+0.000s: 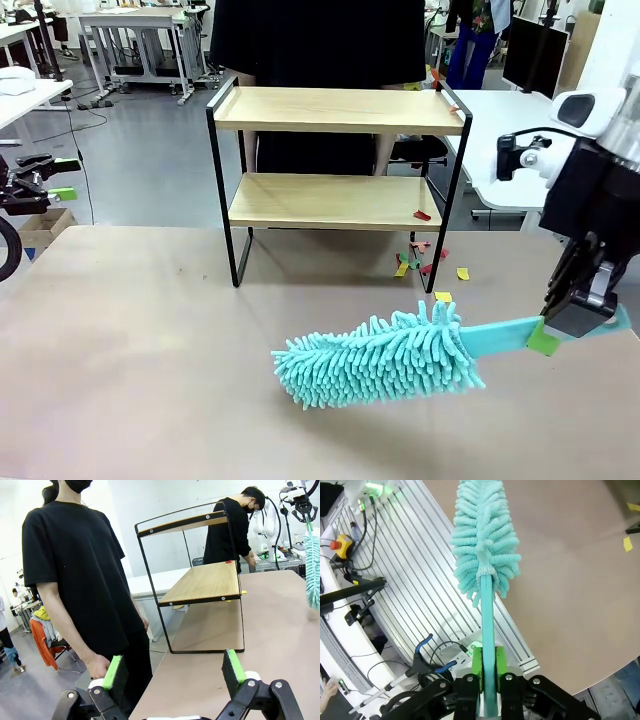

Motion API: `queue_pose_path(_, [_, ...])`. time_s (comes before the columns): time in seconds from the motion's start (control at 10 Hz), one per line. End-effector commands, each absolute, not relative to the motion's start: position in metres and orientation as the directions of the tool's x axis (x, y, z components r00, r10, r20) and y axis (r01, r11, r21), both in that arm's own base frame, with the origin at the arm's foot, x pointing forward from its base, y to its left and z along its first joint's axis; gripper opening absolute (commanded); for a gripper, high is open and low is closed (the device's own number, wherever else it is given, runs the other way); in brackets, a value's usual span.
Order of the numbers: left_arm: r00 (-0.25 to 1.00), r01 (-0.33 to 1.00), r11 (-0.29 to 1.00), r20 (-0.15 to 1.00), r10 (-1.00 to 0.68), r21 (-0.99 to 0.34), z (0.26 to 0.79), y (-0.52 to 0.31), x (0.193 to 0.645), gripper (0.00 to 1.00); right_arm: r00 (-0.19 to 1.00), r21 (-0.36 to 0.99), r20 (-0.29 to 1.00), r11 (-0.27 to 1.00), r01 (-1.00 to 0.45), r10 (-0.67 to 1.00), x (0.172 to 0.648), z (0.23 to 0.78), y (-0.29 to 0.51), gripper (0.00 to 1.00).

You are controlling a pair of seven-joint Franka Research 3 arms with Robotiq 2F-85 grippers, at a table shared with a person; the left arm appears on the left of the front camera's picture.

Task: Clean the shelf.
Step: Hand the Duster back to the human.

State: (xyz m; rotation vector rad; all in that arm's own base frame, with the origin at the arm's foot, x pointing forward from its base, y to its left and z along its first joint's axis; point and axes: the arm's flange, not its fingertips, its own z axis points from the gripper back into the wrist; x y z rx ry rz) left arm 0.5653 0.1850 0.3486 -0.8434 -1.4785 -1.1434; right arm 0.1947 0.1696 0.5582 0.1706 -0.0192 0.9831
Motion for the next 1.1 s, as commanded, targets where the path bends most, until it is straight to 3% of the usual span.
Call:
queue_pose_path(0.0, [-0.218,0.927,0.299,0.974,-0.061,0.227,0.3520,0.1836,0.5630,1.00,0.545,0.141,0.097,0.531,-0.836,0.833,0.1949,0.5616,0.1711,0.13])
queue_pose_path(1.0, [-0.218,0.927,0.299,0.974,-0.061,0.227,0.3520,0.1836,0.5630,1.00,0.545,0.141,0.097,0.531,-0.836,0.833,0.1949,0.5616,0.1711,0.13])
